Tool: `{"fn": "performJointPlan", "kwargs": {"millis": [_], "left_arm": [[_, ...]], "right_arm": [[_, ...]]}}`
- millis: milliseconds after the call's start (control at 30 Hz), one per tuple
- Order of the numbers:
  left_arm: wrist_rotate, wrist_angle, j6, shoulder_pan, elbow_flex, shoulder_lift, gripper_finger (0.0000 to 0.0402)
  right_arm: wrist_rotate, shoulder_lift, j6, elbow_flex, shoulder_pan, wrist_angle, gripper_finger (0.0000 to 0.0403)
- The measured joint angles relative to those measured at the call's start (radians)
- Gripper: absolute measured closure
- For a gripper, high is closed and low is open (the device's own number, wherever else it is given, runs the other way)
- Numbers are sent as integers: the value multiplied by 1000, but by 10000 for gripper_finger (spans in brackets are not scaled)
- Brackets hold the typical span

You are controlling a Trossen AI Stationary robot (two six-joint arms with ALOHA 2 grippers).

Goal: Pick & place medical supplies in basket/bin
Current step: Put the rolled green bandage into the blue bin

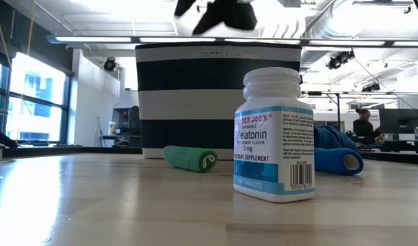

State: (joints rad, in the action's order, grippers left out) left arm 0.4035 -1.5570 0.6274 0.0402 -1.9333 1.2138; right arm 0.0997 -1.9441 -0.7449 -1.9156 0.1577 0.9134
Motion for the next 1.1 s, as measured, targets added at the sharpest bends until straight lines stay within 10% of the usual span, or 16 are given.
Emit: {"fn": "performJointPlan", "kwargs": {"millis": [467, 1100], "left_arm": [[-144, 285, 82, 0, 480, -334, 32], [-217, 291, 112, 0, 506, -334, 32]], "right_arm": [[-61, -251, -121, 0, -41, 2, 244], [-116, -390, -32, 1, -68, -3, 174]]}}
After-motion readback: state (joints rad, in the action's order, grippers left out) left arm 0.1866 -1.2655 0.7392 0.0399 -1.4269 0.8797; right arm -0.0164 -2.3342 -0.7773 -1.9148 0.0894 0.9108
